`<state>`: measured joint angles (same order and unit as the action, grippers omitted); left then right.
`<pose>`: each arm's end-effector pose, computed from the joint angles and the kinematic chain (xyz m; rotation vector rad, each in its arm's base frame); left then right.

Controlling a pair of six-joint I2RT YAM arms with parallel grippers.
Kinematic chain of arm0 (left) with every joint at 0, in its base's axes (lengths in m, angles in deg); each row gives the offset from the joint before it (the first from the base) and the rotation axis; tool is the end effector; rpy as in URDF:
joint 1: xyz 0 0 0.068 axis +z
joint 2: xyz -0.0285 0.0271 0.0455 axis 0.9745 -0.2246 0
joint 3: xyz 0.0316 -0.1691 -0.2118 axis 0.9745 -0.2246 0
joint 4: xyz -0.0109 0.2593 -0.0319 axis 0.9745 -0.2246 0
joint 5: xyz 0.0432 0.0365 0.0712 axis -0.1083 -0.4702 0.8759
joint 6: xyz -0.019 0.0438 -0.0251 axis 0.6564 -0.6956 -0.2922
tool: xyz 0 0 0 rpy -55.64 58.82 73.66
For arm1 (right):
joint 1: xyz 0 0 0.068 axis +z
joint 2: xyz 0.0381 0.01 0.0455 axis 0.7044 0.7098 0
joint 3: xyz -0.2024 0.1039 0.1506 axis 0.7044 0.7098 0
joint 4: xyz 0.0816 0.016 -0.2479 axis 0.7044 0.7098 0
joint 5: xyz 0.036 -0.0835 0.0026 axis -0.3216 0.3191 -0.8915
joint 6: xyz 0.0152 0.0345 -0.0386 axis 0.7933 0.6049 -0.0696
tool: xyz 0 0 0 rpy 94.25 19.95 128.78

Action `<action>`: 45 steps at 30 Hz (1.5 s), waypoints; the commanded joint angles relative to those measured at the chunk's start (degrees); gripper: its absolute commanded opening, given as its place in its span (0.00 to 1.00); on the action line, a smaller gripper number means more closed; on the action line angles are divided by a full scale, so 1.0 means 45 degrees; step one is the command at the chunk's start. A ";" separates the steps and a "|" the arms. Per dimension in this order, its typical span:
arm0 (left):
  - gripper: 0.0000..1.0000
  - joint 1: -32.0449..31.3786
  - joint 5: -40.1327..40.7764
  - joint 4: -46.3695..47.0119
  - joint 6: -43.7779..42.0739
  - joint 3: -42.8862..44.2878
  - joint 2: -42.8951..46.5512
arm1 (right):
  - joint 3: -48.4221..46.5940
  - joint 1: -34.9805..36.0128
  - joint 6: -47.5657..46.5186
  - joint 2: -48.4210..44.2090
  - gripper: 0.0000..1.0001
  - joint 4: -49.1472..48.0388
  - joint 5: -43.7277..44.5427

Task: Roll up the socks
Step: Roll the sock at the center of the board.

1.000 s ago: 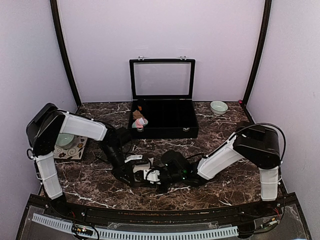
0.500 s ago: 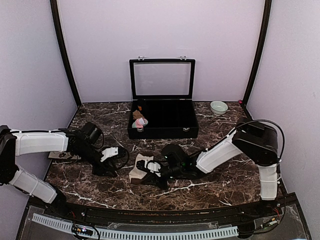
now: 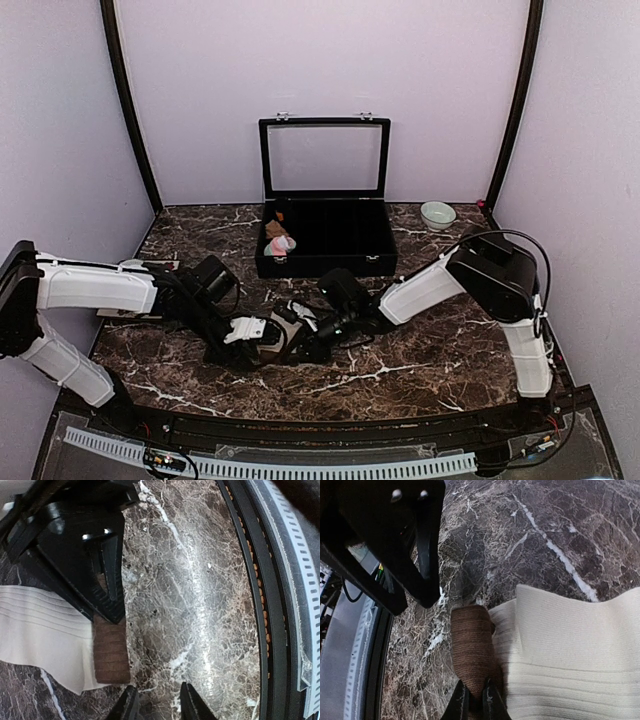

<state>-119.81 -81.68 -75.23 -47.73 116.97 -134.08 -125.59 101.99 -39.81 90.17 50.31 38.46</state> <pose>0.1749 -0.1853 0.1759 1.9130 1.7650 -0.6595 0.2112 0.3726 0.0881 -1.4757 1.9760 1.3683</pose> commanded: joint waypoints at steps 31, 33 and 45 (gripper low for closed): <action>0.32 -0.1420 0.1524 0.0438 -0.0065 0.1344 -0.1050 | 0.0957 -0.0409 0.3521 0.2186 0.00 0.3735 0.0182; 0.32 -0.1410 0.1889 0.0704 -0.0115 0.1233 -0.1368 | 0.0991 -0.0408 0.3523 0.2130 0.00 0.3710 0.0219; 0.19 -0.0493 0.2124 0.1608 -0.0117 0.1146 -0.2594 | 0.1444 -0.0406 0.4035 0.2117 0.00 0.2828 0.0079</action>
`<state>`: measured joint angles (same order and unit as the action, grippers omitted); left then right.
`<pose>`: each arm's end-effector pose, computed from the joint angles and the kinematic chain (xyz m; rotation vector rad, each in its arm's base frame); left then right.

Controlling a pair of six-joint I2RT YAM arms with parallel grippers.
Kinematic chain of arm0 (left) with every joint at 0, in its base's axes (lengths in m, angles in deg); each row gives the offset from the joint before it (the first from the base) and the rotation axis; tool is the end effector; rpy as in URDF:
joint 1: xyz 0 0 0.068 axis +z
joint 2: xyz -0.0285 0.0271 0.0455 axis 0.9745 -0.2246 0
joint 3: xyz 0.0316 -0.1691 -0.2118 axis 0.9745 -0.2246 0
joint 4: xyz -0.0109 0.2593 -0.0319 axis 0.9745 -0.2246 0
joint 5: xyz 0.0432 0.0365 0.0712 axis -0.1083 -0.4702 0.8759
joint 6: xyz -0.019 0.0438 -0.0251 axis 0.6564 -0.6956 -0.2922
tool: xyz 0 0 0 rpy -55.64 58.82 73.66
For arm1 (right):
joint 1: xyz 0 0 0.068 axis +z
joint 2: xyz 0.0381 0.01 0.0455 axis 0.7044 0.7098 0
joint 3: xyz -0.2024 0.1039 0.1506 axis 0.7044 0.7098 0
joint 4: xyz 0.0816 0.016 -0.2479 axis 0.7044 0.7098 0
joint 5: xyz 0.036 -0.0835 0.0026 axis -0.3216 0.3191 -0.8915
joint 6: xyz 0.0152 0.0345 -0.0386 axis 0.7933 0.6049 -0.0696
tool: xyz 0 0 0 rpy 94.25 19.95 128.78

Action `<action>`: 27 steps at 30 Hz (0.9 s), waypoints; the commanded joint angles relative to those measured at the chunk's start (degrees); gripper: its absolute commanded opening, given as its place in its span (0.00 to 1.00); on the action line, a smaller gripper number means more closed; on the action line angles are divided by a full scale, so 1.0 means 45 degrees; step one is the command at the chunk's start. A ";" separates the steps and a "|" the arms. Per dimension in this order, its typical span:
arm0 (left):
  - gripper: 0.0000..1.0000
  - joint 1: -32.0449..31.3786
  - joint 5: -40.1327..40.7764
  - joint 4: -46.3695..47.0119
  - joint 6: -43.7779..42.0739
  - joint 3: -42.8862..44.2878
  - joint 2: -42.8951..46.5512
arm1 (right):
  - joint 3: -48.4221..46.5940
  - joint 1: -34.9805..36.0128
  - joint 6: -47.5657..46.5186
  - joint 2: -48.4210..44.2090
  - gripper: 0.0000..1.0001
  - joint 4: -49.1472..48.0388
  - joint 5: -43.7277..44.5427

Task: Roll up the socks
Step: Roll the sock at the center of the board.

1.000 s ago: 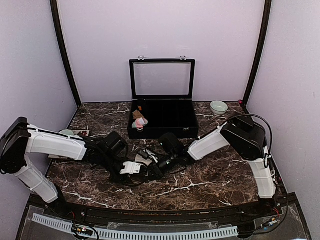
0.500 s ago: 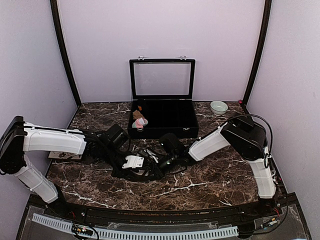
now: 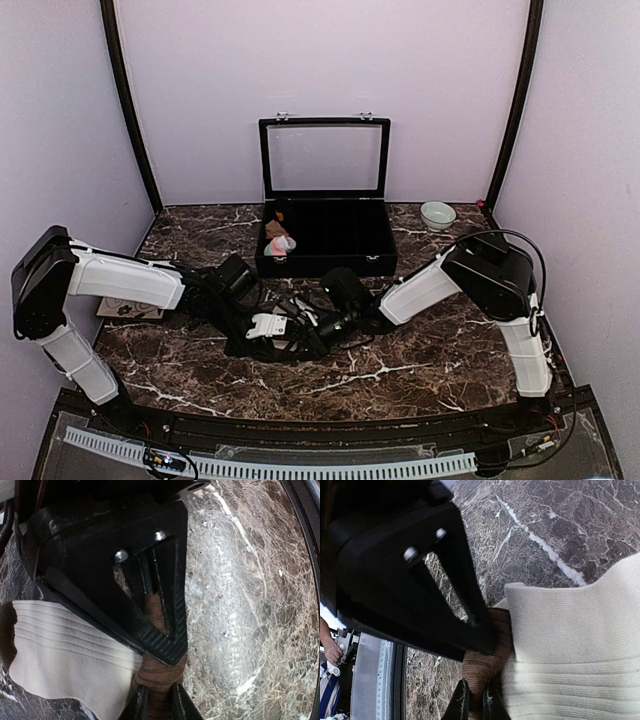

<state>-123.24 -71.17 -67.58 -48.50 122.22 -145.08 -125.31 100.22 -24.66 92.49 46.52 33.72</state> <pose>0.1978 -0.2225 0.1560 1.9550 1.7432 -0.4282 0.2211 0.3673 0.0767 -1.2579 2.1966 1.5570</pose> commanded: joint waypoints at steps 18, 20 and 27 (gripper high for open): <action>0.00 0.1618 -0.2171 -0.2588 0.0700 0.1471 -0.3190 | 0.5021 0.0041 0.1721 -0.1236 0.99 -0.2465 0.2974; 0.00 0.1703 -0.2262 -0.2881 0.0767 0.1736 -0.3473 | 0.5992 0.0070 0.1612 -0.1880 0.99 -0.3302 0.3531; 0.00 0.1900 -0.2611 -0.4142 0.0941 0.2514 -0.4036 | 0.8768 0.1758 -0.0956 -0.6404 0.99 -0.3534 1.2487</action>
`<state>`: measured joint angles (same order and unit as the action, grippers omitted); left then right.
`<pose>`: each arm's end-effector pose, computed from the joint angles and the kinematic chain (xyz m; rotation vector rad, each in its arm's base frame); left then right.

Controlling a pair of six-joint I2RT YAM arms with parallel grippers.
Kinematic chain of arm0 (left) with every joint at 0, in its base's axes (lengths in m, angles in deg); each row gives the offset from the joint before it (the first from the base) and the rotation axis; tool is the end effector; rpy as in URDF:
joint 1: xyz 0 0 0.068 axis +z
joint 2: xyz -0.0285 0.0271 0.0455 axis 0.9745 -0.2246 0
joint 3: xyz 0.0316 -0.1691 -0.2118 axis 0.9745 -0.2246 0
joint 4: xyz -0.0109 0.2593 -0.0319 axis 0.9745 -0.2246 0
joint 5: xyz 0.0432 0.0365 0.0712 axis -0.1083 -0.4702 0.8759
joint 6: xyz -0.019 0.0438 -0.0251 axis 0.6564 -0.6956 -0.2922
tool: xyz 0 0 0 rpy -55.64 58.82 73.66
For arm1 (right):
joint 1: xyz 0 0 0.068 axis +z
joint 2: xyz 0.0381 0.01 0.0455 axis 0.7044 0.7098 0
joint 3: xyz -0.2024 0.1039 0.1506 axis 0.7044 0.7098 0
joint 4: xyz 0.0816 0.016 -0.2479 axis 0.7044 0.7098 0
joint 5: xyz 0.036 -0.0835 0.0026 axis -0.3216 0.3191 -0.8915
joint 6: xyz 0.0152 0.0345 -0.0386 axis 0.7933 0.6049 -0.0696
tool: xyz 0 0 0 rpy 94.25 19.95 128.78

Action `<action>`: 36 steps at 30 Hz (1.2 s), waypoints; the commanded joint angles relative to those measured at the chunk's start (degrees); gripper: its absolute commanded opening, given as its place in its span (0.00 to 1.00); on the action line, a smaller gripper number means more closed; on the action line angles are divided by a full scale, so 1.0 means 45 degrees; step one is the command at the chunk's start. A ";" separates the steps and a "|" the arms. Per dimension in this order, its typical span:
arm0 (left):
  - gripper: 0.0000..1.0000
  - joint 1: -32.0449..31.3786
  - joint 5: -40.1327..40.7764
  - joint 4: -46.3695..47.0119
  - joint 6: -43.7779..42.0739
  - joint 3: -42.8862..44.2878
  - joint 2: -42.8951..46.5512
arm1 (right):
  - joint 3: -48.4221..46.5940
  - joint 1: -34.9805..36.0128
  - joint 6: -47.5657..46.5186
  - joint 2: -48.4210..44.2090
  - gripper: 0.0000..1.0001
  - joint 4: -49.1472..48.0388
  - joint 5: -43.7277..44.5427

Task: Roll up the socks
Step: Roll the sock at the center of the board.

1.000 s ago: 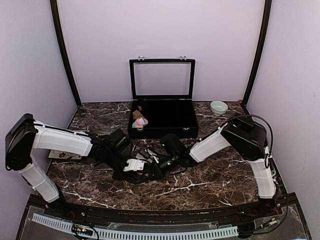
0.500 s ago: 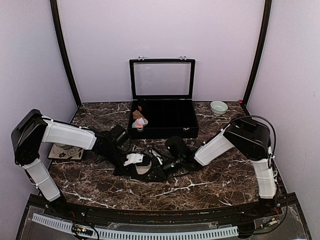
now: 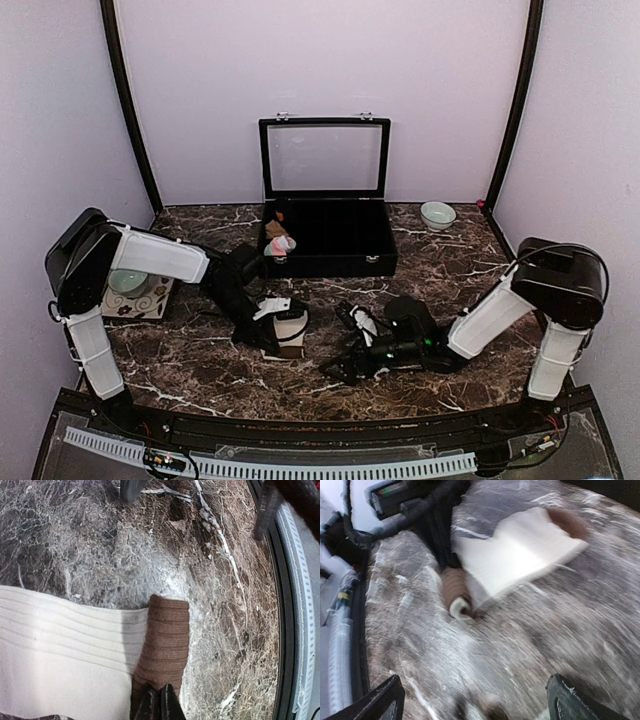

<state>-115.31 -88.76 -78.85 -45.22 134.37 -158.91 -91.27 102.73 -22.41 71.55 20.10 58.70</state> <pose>0.2482 -0.2225 0.1358 1.8547 1.9996 -0.8724 0.1565 0.2758 0.1002 -0.9667 2.0352 1.2082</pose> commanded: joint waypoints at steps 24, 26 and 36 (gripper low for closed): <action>0.00 0.1126 0.0515 -0.3857 0.0442 0.1306 -0.2881 | -0.1014 0.1744 -0.9429 -0.0861 0.72 0.0518 0.1644; 0.00 0.1124 0.0488 -0.3946 0.0477 0.1416 -0.2981 | -0.1498 0.1886 -0.9954 -0.0459 0.68 0.0503 0.1756; 0.00 0.1125 0.0842 -0.3954 0.0475 0.1528 -0.3148 | -0.3828 0.1965 -1.1892 0.1584 0.46 0.2208 0.1766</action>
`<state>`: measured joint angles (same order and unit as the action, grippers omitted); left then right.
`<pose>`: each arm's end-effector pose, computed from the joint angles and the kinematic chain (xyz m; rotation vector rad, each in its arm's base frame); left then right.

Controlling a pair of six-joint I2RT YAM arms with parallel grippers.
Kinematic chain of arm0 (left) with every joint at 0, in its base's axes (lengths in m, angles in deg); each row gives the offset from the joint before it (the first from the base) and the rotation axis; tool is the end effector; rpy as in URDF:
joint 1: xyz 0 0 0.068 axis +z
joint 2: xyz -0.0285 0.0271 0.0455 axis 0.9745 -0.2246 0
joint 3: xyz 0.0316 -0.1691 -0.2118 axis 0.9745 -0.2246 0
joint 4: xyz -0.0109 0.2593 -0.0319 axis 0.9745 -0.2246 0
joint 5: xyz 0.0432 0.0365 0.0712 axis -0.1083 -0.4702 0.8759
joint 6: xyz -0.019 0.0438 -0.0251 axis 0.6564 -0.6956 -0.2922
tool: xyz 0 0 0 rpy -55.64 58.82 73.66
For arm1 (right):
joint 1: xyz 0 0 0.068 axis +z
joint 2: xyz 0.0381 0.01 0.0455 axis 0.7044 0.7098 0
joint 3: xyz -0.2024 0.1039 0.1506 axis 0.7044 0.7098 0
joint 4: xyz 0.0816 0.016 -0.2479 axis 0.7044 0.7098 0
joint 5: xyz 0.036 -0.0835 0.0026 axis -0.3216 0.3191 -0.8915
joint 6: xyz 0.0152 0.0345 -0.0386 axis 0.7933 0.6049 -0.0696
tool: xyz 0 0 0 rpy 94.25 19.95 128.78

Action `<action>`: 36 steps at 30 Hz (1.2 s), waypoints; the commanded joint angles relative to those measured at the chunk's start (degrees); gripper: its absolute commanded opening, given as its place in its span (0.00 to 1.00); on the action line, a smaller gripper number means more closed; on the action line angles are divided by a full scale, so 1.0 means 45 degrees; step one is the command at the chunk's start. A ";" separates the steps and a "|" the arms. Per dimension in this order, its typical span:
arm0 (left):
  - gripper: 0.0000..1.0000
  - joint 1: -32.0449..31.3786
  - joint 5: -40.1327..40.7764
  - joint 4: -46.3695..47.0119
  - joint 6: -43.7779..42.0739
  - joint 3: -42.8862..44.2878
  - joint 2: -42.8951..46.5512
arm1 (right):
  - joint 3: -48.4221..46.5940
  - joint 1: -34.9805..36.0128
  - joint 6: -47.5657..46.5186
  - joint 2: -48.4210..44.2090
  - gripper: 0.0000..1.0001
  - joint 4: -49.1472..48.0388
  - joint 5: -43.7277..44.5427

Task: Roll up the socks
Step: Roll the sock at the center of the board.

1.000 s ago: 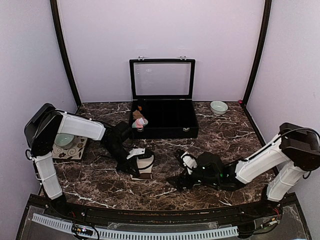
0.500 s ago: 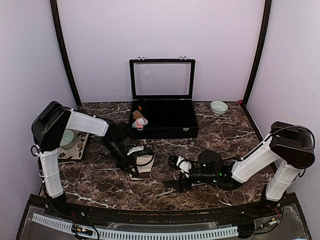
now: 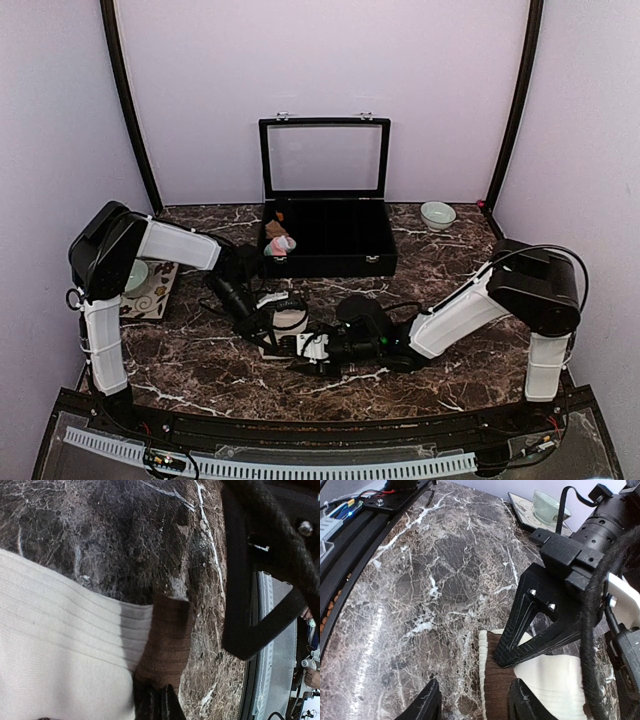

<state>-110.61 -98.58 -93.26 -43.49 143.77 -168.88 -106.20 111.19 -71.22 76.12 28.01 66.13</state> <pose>0.2756 -0.2136 0.1178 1.7195 2.2648 -1.1997 0.1424 0.3494 0.1234 -1.6202 1.2675 0.6871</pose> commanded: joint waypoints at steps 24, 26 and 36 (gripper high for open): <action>0.03 0.0032 0.3644 -0.1180 -0.0732 -0.0695 -0.1060 | -0.1453 0.0046 -0.2194 0.1860 0.30 0.1632 0.2186; 0.03 0.0022 0.3645 -0.1214 -0.0771 -0.0707 -0.1060 | -0.1676 0.0046 -0.2253 0.1988 0.30 0.1960 0.2249; 0.34 0.0074 0.3075 -0.0791 -0.0533 -0.0977 0.0040 | -0.2263 -0.0167 -0.1429 0.2822 0.07 0.4396 0.1034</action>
<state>-110.26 -97.75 -96.23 -45.90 143.20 -167.81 -117.79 111.00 -80.33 85.06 38.33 72.34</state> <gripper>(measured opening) 0.287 0.090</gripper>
